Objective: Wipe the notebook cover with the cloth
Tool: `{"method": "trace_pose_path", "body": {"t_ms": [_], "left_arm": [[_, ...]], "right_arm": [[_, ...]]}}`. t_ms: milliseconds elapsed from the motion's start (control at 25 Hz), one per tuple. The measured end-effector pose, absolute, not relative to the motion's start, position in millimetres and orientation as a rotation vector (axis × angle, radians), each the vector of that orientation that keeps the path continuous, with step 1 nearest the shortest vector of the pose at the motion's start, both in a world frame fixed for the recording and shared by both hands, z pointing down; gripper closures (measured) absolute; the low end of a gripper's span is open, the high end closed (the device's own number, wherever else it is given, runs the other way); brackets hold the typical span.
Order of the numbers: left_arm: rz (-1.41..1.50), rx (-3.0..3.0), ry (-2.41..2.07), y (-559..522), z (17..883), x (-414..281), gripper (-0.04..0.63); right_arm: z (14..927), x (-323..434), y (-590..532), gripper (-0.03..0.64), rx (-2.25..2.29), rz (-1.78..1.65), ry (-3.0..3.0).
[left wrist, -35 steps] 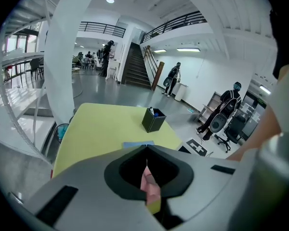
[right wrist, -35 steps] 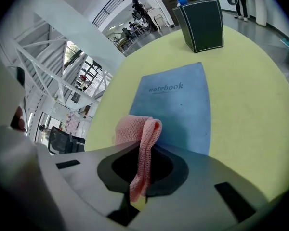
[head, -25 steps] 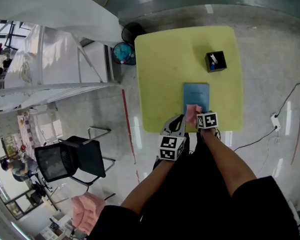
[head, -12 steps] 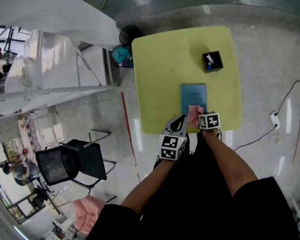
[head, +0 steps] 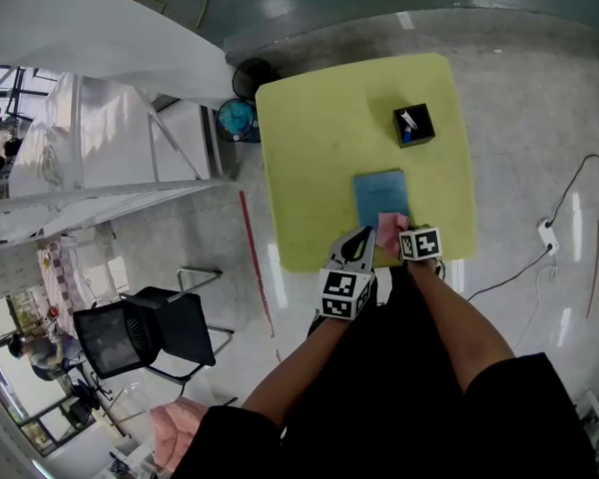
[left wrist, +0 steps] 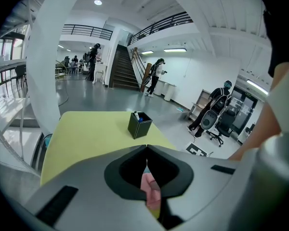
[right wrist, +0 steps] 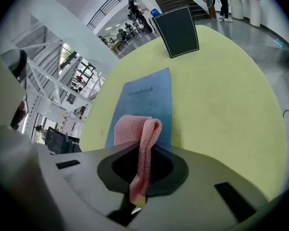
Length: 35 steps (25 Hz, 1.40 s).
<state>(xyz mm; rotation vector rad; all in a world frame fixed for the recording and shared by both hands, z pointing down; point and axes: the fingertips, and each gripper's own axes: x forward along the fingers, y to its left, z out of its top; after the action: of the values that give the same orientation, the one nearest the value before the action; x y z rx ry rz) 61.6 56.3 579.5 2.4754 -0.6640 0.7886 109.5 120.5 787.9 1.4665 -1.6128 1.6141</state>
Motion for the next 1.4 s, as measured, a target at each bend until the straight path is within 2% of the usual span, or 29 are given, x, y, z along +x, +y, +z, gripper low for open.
{"method": "trace_pose_path", "body": {"t_ms": [1120, 1400], "left_arm": [[0.767, 2.492, -0.707, 36.8, 566.1, 37.7, 0.578], [0.726, 2.479, -0.705, 26.9, 558.6, 30.1, 0.578]], "right_arm": [[786.1, 131.7, 133.6, 0.578, 1.409, 1.603, -1.595], [786.6, 161.4, 154.5, 0.578, 1.492, 1.596, -1.459]]}}
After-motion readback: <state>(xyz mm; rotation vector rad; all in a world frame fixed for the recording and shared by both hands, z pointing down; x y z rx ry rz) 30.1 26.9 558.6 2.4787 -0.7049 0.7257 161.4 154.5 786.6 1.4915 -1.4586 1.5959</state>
